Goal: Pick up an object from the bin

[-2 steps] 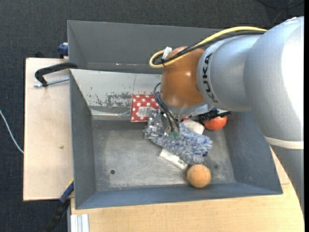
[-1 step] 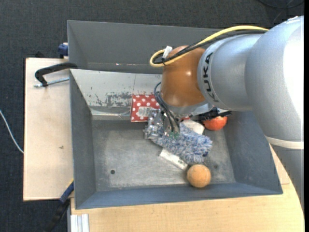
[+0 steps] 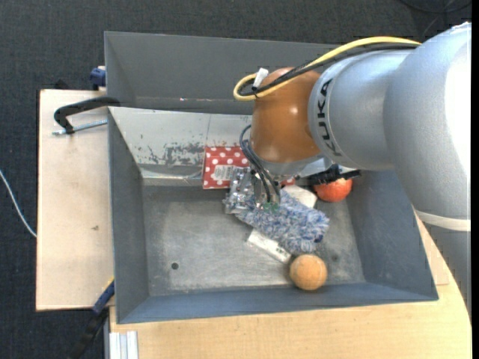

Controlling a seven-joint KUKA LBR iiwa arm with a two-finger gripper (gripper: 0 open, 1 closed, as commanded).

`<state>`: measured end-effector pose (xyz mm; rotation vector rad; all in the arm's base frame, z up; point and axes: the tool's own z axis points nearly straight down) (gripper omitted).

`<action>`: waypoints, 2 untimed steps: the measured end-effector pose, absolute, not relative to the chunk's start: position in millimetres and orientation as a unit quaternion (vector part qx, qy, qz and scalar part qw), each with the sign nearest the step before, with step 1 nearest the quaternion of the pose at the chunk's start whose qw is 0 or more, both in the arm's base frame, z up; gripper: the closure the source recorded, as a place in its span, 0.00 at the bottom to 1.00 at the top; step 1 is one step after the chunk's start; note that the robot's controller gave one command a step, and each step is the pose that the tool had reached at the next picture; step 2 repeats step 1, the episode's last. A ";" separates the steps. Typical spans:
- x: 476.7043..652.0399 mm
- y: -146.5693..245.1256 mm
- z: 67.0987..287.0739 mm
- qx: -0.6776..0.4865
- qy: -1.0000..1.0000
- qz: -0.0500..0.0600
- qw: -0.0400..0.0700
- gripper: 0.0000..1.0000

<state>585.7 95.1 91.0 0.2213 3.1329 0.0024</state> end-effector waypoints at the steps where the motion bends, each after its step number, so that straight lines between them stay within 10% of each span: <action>1: 585.1 95.1 104.3 0.070 0.998 0.000 -0.001 1.00; 2: 585.1 95.1 104.3 0.070 0.998 0.000 -0.001 1.00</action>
Offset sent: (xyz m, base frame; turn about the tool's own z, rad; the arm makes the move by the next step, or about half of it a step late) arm 0.0001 0.0001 0.0405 0.0000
